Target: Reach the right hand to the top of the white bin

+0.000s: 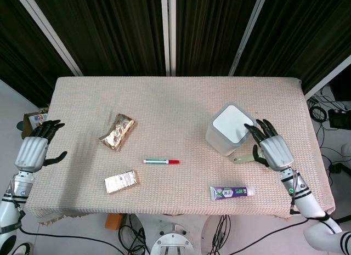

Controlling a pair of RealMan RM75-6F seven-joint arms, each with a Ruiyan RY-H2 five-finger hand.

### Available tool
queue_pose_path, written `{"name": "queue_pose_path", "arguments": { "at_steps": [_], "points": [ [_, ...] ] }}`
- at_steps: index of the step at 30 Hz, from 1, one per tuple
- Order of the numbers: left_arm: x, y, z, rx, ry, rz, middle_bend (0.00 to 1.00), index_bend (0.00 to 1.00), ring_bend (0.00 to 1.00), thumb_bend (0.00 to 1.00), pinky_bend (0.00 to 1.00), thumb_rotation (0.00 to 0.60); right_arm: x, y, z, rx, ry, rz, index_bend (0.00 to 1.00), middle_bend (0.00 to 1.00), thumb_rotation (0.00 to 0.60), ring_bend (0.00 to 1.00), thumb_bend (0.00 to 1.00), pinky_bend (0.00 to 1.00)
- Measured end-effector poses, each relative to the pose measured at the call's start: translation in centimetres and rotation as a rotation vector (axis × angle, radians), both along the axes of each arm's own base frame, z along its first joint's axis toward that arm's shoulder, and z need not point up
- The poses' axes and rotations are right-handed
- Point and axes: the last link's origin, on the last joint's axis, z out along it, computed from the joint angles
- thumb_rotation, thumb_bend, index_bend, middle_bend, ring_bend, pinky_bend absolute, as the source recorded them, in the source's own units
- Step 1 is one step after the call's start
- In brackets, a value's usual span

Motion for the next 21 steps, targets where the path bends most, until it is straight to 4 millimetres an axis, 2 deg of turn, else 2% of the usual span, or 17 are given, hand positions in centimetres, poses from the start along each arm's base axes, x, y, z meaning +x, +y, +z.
{"name": "queue_pose_path", "arguments": {
  "at_steps": [17,21],
  "points": [
    [-0.12,-0.26,0.07,-0.005,0.006,0.005,0.12,0.17,0.1,0.24,0.2,0.525,-0.32,-0.47,-0.32,0.044,-0.036,-0.045,0.0,0.28,0.451,0.0,0.75,0.0],
    [-0.11,-0.25,0.17,-0.001,0.005,0.005,0.12,0.17,0.1,0.24,0.2,0.522,-0.3,-0.56,-0.3,0.04,-0.045,-0.045,0.0,0.24,0.452,0.0,0.74,0.0]
  ]
}}
